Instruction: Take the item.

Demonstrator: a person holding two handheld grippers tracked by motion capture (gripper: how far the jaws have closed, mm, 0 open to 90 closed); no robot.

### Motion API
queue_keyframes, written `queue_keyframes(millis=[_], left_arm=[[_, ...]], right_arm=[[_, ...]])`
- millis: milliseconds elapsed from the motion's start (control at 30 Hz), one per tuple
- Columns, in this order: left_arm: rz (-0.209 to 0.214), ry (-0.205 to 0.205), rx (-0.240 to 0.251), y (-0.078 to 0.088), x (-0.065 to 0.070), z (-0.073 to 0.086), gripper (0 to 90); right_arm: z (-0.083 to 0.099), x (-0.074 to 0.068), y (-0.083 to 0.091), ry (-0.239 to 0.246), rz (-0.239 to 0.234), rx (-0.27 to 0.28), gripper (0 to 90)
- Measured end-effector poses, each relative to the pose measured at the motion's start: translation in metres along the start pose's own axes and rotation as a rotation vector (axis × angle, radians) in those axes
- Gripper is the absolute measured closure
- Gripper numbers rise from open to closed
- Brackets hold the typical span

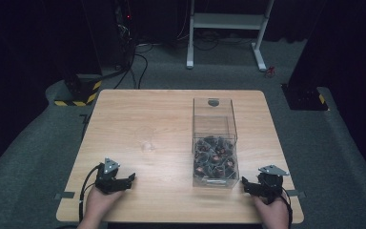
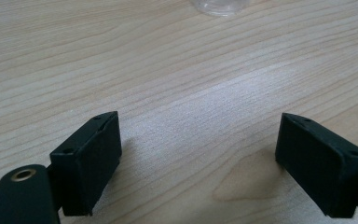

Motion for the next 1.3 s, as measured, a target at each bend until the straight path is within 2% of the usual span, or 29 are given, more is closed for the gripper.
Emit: queue_keyframes(millis=[233,433,533,833,1000,1133,1300], left_arm=[[-0.015,-0.008,-0.003,0.002,0.000,-0.001,18.6],[-0.020,-0.037,0.060,0.012,0.004,-0.006,16.3],[-0.006,-0.056,0.080,0.017,0.006,-0.008,15.7],[0.021,-0.078,0.162,0.028,0.015,-0.011,17.1],[0.050,-0.084,0.207,0.035,0.021,-0.014,17.4],[0.082,-0.073,0.230,0.038,0.027,-0.017,17.4],[0.098,-0.089,0.249,0.042,0.034,-0.021,17.5]], right_arm=[[0.000,0.000,0.000,0.001,0.000,0.000,7.7],[0.000,0.000,0.000,-0.001,0.000,-0.001,7.7],[0.000,0.000,0.000,-0.001,0.000,0.000,7.7],[0.000,0.000,0.000,0.000,-0.001,0.000,7.6],[0.000,0.000,0.000,0.000,-0.002,-0.001,7.7],[0.000,-0.001,0.000,0.000,-0.003,-0.001,7.7],[0.000,0.000,0.000,0.009,-0.003,0.002,7.7]])
Point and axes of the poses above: each handheld gripper's, and its own axes: y roughly backward along the jaws, z roughly out of its underside, x roughly to its right, the point moved 1 cm from there along -y, roughly forward along the jaws, and after that the axes turned 10 degrees about -x, right-handed, at the moved point
